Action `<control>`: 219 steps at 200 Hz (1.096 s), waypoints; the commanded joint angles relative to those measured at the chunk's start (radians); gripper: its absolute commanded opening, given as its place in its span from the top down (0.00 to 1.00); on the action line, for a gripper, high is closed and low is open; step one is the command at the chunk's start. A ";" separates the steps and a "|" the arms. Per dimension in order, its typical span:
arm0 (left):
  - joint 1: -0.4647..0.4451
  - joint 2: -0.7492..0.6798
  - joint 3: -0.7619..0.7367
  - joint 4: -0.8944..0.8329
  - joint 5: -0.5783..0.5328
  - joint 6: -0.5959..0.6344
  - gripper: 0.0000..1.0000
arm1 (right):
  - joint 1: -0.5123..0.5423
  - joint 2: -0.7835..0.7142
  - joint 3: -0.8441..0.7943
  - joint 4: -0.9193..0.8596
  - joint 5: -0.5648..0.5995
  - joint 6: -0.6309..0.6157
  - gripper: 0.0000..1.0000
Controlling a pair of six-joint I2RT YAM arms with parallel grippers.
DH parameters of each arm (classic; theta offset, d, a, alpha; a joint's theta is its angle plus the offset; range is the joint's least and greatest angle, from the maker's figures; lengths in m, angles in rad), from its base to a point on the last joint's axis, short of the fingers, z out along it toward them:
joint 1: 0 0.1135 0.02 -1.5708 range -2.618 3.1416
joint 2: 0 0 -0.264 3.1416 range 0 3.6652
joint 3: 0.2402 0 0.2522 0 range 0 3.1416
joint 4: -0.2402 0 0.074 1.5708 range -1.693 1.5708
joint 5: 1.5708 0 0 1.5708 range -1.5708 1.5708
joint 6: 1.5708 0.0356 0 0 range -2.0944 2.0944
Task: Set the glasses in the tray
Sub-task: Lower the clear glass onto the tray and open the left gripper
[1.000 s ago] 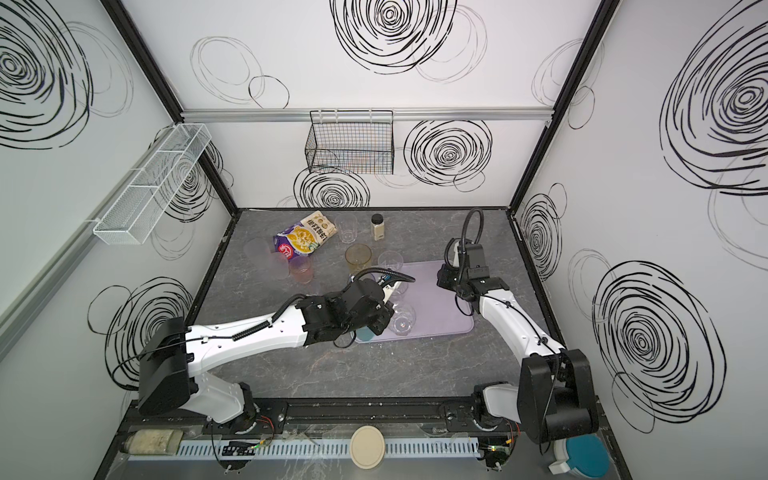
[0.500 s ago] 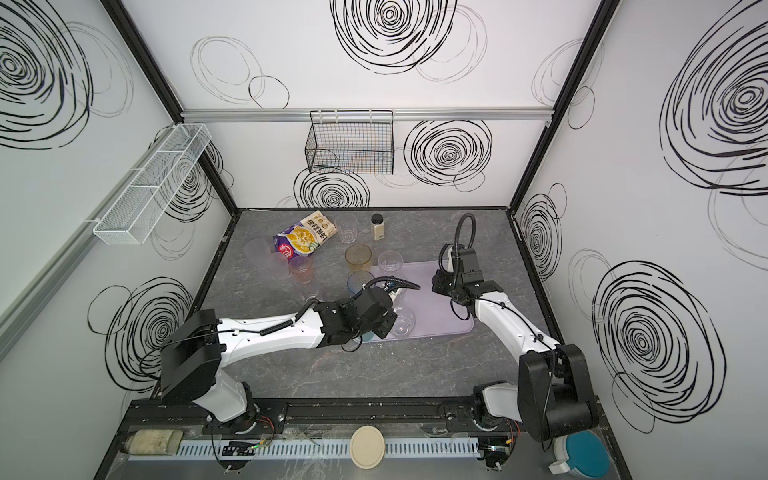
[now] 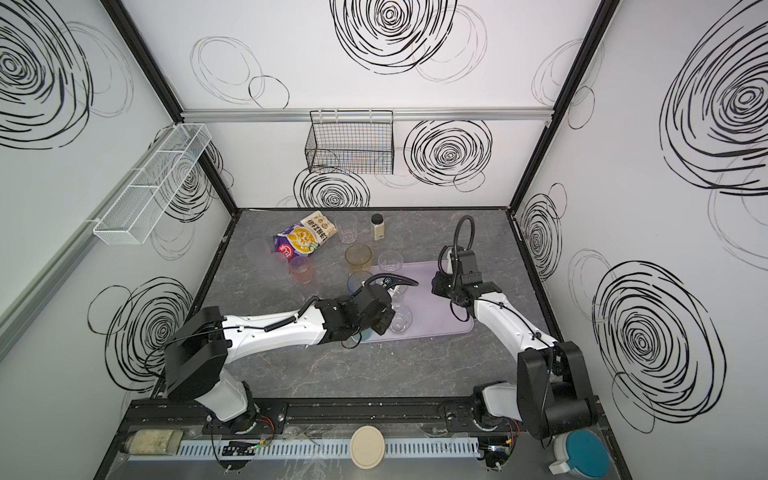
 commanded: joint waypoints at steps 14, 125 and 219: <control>0.005 0.006 0.001 0.033 0.004 -0.005 0.93 | 0.008 0.006 -0.002 0.012 0.010 0.008 0.67; -0.002 0.005 0.046 0.000 0.001 -0.007 0.78 | 0.041 0.030 0.037 0.017 0.009 0.017 0.67; 0.015 -0.163 0.055 0.057 -0.052 0.055 0.65 | 0.065 0.028 0.028 0.006 0.018 0.013 0.66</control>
